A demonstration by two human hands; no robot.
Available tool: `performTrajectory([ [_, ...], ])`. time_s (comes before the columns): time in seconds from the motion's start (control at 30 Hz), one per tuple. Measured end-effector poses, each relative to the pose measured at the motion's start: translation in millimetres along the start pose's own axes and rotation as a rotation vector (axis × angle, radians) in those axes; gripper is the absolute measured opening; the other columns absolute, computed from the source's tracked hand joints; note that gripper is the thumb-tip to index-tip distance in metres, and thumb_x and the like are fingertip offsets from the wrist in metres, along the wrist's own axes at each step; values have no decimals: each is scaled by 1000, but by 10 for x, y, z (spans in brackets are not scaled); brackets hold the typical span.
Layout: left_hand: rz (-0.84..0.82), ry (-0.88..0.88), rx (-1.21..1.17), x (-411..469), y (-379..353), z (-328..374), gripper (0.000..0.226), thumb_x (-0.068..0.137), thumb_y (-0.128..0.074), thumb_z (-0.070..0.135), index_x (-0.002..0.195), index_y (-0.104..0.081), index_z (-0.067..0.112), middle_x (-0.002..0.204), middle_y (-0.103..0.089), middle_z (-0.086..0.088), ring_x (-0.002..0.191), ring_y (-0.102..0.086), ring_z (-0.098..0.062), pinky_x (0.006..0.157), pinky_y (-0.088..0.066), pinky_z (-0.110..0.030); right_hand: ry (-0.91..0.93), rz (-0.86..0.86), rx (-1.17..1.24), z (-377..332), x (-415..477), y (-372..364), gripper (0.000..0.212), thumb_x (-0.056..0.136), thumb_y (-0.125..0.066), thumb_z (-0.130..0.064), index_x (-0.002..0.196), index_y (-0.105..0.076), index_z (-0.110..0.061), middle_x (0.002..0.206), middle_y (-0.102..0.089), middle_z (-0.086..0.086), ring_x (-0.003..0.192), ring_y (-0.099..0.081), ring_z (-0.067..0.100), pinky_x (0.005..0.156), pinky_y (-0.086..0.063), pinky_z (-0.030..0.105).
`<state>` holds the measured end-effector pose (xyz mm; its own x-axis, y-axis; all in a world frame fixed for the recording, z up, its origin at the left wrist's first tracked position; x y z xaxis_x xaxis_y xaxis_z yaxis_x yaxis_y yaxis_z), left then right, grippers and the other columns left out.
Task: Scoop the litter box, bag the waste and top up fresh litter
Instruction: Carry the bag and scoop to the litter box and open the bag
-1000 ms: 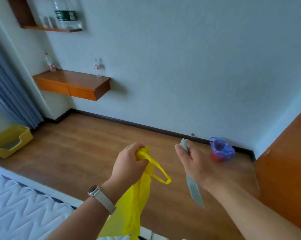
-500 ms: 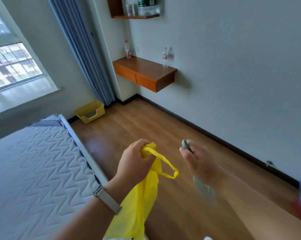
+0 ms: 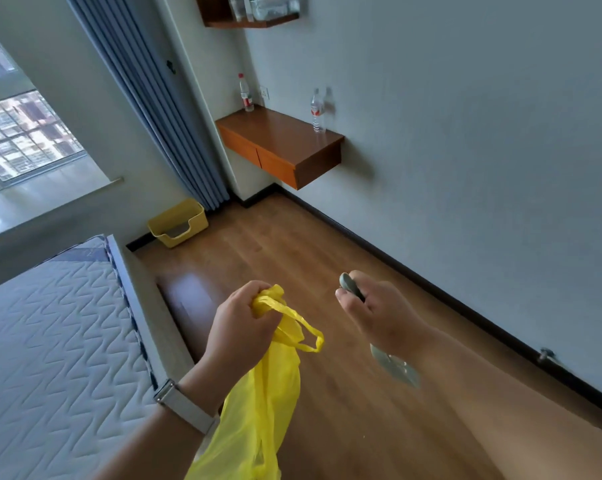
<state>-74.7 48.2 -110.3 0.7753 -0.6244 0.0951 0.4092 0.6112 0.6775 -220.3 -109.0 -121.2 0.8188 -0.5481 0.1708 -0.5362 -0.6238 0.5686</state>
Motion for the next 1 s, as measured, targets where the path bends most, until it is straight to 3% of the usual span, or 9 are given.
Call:
performTrajectory([
  [0.13,20,-10,-13,69,19,93,18,80,-67,17,91,-67,31,81,-66,10,74,-60,-12,61,-49,-29,57,-13,16,-54,118,124,37,96,-48,-36,62,-33,-34,49,-37,-11,45,-31,7,47,-29,28],
  [0.33,92,15,-24,212,257,3,18,81,-66,17,91,-66,31,80,-64,10,71,-59,-13,58,-45,-26,133,-35,80,-306,424,146,40,94,-53,-35,65,-32,-17,49,-31,-9,45,-29,7,45,-28,27],
  [0.5,111,46,-43,546,331,-180,19,81,-65,16,92,-66,31,82,-66,9,73,-60,-12,59,-47,-25,139,-20,87,-389,799,52,45,94,-57,-27,58,-30,-20,47,-31,-9,45,-29,9,45,-28,24],
  [0.73,112,48,-70,1433,511,-576,19,82,-64,17,94,-65,32,84,-65,10,76,-60,-11,60,-46,-25,139,-26,71,-454,1698,-331,44,94,-57,-27,58,-32,-21,46,-35,-8,44,-34,8,45,-33,28],
  [0.87,107,53,-70,2077,787,-889,21,80,-63,19,96,-65,33,87,-66,10,77,-61,-11,62,-51,-29,165,-16,39,-635,2367,-672,43,95,-56,-26,58,-36,-20,45,-37,-7,43,-34,8,43,-30,19],
  [1.0,103,44,-81,2653,1128,-1100,20,79,-62,20,94,-64,32,87,-66,10,76,-60,-10,59,-48,-24,177,-25,31,-839,2984,-1011,41,95,-55,-30,59,-41,-17,46,-40,-5,44,-39,8,44,-34,24],
])
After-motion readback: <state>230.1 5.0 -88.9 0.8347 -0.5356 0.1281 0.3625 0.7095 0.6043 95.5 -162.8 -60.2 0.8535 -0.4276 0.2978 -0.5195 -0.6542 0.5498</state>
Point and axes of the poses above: each hand's wrist, its own x-axis towards the middle knuckle, its own y-axis out of the back of the hand, z = x × y, the point moved 8 cm from there along x, towards the middle knuckle
